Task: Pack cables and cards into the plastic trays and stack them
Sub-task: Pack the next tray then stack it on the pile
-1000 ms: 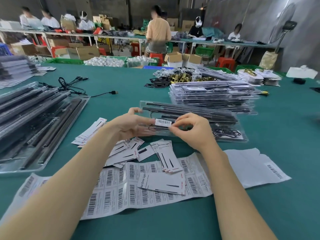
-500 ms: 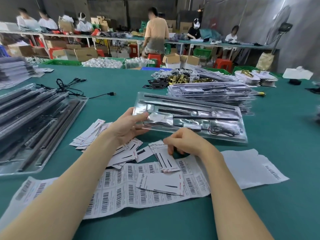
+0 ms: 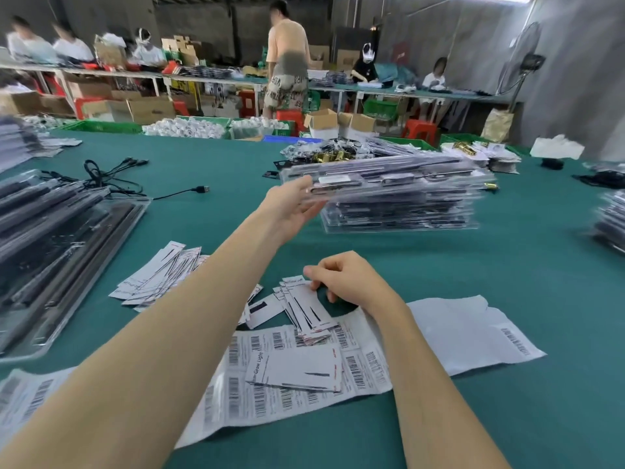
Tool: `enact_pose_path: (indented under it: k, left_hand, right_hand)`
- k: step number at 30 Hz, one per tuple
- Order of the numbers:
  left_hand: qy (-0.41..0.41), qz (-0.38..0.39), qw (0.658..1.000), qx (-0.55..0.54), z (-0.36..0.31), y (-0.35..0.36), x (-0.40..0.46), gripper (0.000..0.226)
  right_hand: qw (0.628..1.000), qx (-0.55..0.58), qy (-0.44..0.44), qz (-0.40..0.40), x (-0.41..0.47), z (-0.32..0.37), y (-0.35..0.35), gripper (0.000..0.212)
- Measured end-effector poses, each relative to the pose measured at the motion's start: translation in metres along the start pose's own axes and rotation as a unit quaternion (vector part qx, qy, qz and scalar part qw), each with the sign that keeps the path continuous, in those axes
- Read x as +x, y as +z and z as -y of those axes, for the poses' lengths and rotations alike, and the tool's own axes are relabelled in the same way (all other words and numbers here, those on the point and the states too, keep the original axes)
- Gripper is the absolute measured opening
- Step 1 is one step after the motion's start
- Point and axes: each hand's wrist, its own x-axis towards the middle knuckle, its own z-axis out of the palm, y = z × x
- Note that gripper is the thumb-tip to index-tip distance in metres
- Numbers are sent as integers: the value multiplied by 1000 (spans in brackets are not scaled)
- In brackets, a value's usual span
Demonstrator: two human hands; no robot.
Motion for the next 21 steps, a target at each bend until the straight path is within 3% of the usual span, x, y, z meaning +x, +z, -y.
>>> enact_pose_path:
  k: [5, 7, 11, 14, 16, 21]
  left_hand:
    - [1, 10, 1000, 25, -24, 48, 31, 36]
    - [-14, -4, 992, 124, -25, 59, 40, 37]
    - [20, -51, 939, 339, -15, 57, 66, 33]
    - [21, -67, 925, 372, -11, 49, 73, 14]
    - [29, -82, 912, 400, -9, 44, 76, 20]
    - [32, -81, 948, 306, -5, 37, 75, 22]
  right_hand:
    - [999, 37, 0, -5, 3, 0, 0, 36]
    - [999, 40, 0, -9, 3, 0, 1, 36]
    - [999, 49, -1, -15, 4, -1, 1, 35]
    - [999, 45, 1, -20, 7, -1, 1, 35]
    - [998, 52, 3, -30, 8, -1, 2, 35]
    - [998, 60, 11, -34, 8, -2, 2, 34]
